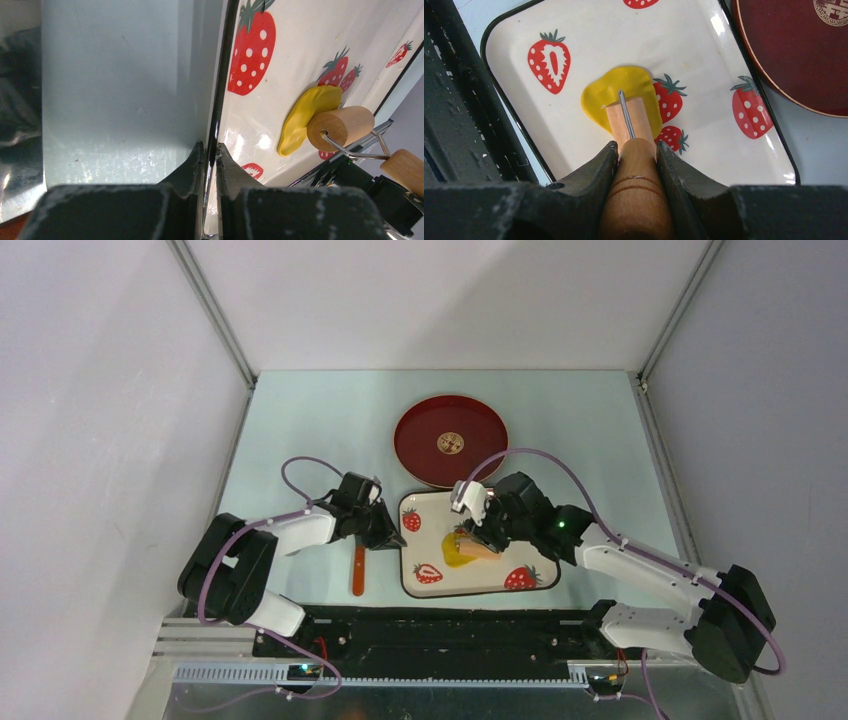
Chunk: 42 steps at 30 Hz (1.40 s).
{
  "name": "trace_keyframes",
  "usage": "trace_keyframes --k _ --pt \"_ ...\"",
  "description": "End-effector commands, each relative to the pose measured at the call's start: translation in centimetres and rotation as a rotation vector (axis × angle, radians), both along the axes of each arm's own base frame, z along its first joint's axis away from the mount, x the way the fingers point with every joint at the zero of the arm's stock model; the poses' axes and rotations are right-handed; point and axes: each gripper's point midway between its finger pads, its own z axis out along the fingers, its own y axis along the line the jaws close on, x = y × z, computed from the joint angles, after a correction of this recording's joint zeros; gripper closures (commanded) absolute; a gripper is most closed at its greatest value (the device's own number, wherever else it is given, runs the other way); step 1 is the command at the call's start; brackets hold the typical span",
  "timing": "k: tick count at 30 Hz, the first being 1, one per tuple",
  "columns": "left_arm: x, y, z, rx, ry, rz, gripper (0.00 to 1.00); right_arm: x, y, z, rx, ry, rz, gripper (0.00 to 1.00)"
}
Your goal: Roll out the dumpling wrappers from the dough
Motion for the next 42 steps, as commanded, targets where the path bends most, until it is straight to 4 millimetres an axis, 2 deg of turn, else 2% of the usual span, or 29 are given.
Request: trace_keyframes --k 1,11,17,21,24,26,27,28,29,30,33,37,38,41,42 --pt "0.3 1.7 -1.4 0.077 -0.008 0.044 1.00 -4.6 -3.3 -5.6 -0.214 0.198 0.046 1.00" --pt "0.3 1.7 -1.4 0.076 -0.008 0.044 1.00 -7.2 -4.4 -5.9 -0.264 0.258 0.102 1.00" --pt "0.3 1.7 -1.5 0.076 -0.007 0.043 1.00 -6.8 -4.1 -4.4 -0.204 0.223 0.112 1.00" --pt "0.3 1.7 -1.5 0.075 -0.006 0.042 1.00 -4.7 -3.5 -1.4 -0.092 0.132 0.050 1.00" --pt "0.4 1.7 -1.4 0.075 -0.008 0.042 1.00 -2.2 -3.1 2.9 0.072 0.016 -0.039 1.00" --pt "0.3 1.6 -1.4 0.073 -0.007 0.038 1.00 -0.2 -4.0 6.0 0.188 -0.051 -0.132 1.00" --pt "0.3 1.6 -1.4 0.072 -0.006 0.036 1.00 0.0 -4.3 7.7 0.254 -0.076 -0.153 1.00" --pt "0.3 1.5 -1.4 0.068 -0.005 0.026 1.00 1.2 -5.0 9.1 0.309 -0.110 -0.202 1.00" --pt "0.3 1.3 -1.4 0.065 -0.003 0.017 1.00 1.4 -5.6 10.5 0.367 -0.125 -0.244 1.00" --pt "0.1 1.1 -1.6 0.060 0.007 0.003 1.00 2.8 -6.9 11.6 0.406 -0.155 -0.316 1.00" --pt "0.1 0.7 -1.6 0.055 0.008 -0.019 1.00 4.7 -10.2 13.9 0.534 -0.162 -0.506 1.00" --pt "0.1 0.6 -1.5 0.054 0.003 -0.028 1.00 7.7 -16.9 13.2 0.649 -0.060 -0.871 1.00" --pt "0.1 0.6 -1.5 0.055 0.001 -0.029 1.00 8.4 -19.5 12.8 0.688 -0.041 -1.015 1.00" --pt "0.2 0.5 -1.3 0.053 -0.007 -0.030 1.00 9.2 -23.6 10.6 0.717 0.047 -1.254 1.00" --pt "0.1 0.6 -1.3 0.055 -0.008 -0.028 1.00 9.4 -24.3 9.8 0.747 0.103 -1.317 1.00"
